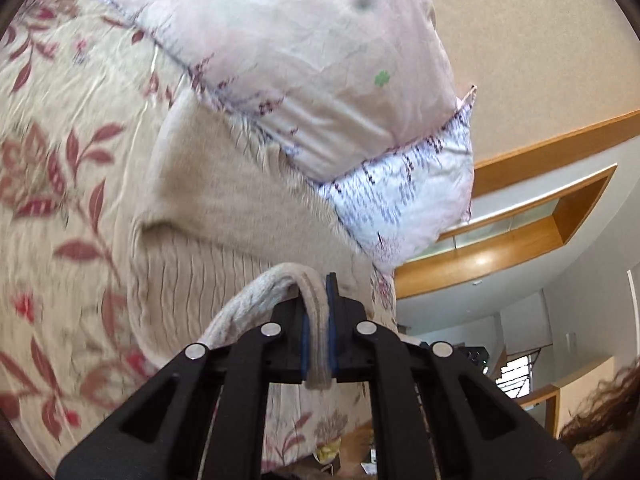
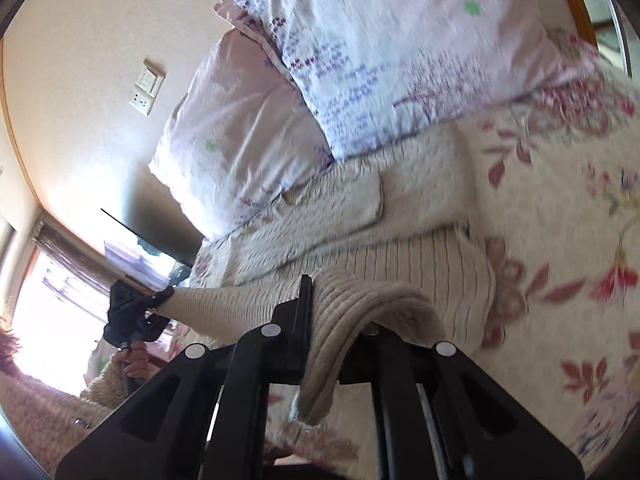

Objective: Fold small clothes

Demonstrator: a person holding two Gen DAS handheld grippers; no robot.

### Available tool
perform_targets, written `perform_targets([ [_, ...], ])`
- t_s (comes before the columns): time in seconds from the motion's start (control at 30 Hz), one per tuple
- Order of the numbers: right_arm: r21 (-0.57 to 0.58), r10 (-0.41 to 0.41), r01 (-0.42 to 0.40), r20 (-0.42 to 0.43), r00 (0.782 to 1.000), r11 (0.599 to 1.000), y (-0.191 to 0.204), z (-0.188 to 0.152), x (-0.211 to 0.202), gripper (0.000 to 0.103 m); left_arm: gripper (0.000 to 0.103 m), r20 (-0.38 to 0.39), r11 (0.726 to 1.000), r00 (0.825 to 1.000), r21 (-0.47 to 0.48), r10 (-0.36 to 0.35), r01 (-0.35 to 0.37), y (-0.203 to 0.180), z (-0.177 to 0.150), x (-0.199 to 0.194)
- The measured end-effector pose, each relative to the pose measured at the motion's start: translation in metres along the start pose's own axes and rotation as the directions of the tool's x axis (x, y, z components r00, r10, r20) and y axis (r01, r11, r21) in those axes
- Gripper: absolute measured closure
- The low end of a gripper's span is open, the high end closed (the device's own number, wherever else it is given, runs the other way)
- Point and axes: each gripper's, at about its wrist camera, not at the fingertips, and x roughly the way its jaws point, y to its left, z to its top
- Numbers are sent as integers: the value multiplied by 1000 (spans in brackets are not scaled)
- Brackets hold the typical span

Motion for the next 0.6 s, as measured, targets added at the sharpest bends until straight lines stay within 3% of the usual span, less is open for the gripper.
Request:
perform_targets([
  [0.3,-48,-61,68,118,991,997,8,54,28,95,96,82,999,996,26,40,-42,-18,68,36],
  [0.6,23,-106,105,102,989,994,-20,79,75,95,96,86,990,987,-2,138,-138,-5,107,85],
])
